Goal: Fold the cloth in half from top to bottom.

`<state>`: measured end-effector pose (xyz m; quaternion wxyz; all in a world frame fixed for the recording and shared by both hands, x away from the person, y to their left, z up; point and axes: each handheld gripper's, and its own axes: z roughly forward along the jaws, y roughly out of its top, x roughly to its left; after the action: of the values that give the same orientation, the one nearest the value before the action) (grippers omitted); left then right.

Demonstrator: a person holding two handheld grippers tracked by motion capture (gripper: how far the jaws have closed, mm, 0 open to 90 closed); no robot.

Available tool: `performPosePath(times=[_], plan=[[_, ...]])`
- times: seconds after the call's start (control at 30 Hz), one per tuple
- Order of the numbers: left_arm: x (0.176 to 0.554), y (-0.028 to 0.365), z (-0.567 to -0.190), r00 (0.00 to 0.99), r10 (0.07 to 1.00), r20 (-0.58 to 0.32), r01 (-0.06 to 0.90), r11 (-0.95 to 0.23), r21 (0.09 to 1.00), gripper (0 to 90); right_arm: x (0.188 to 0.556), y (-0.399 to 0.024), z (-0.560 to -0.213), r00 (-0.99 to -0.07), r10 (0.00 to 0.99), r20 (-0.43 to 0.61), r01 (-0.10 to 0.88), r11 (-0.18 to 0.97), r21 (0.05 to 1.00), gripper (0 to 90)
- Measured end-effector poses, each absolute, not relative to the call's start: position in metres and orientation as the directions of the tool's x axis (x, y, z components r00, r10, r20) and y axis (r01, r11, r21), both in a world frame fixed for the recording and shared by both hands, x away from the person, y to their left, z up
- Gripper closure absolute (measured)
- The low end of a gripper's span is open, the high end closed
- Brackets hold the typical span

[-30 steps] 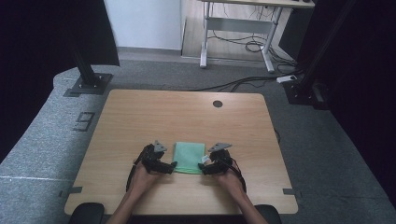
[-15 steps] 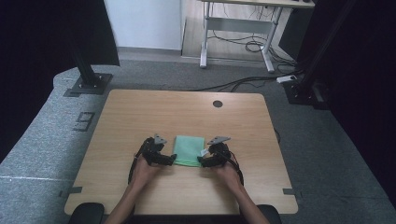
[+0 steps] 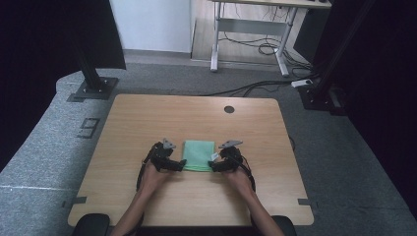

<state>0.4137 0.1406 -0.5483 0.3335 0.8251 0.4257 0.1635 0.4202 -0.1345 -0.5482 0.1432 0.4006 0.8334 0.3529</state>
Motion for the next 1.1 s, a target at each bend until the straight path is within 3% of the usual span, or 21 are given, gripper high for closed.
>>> performPosePath(times=[0.33, 0.8, 1.1], plan=[[0.408, 0.137, -0.535, 0.607, 0.795, 0.021, 0.551, -0.439, 0.709, 3.5, 0.418, -0.138, -0.538, -0.66, 0.75, 0.038, 0.546, 0.445, 0.71, 15.1], [0.387, 0.142, -0.514, 0.656, 0.755, -0.021, 0.532, -0.443, 0.721, 0.7, 0.398, -0.153, -0.519, -0.691, 0.723, 0.027, 0.517, 0.468, 0.717, 12.6], [0.372, 0.154, -0.509, 0.664, 0.748, -0.013, 0.516, -0.445, 0.732, 0.0, 0.38, -0.161, -0.511, -0.701, 0.713, -0.004, 0.492, 0.488, 0.721, 3.1]])
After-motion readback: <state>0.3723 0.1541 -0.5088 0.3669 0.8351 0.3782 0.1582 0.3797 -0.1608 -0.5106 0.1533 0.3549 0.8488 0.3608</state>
